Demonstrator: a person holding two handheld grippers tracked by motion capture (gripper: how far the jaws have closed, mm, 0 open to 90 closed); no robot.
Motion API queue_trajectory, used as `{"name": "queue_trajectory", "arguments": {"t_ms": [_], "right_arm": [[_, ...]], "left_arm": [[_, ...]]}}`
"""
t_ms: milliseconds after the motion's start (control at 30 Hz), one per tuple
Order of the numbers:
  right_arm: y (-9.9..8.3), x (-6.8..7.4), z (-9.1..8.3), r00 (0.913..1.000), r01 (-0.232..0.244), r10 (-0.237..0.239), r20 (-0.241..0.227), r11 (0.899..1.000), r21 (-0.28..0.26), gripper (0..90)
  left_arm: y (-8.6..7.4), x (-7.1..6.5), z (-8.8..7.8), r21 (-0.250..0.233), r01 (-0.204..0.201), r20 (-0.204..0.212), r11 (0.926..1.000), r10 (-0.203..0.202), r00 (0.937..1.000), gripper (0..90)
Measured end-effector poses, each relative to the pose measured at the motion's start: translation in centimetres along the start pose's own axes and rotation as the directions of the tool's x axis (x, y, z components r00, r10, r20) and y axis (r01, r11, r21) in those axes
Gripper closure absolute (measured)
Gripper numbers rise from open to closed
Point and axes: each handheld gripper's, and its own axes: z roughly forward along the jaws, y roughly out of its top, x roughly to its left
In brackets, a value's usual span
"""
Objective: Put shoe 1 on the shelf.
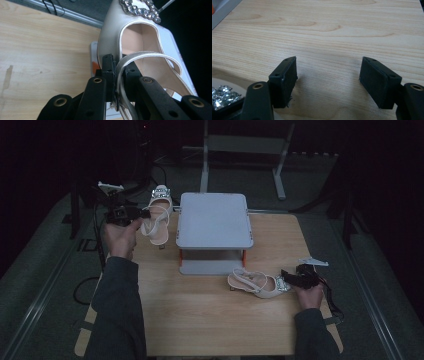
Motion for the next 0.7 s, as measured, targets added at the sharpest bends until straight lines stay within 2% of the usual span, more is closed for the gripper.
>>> {"name": "queue_trajectory", "arguments": {"t_ms": [300, 700], "right_arm": [[0.0, 0.0, 0.0, 1.0, -0.001, 0.001, -0.002, 1.0, 0.0, 30.0], [0.0, -0.1, 0.0, 0.9999, -0.007, 0.007, -0.01, 1.0, -0.002, 30.0]], "left_arm": [[1.6, -2.2, 1.2, 0.012, -0.005, 0.005, 0.9999, 0.005, 1.0, 83.0], [2.8, -5.5, 4.1, 0.057, -0.032, 0.01, 0.9979, 0.031, 0.9995, 82.9]]}}
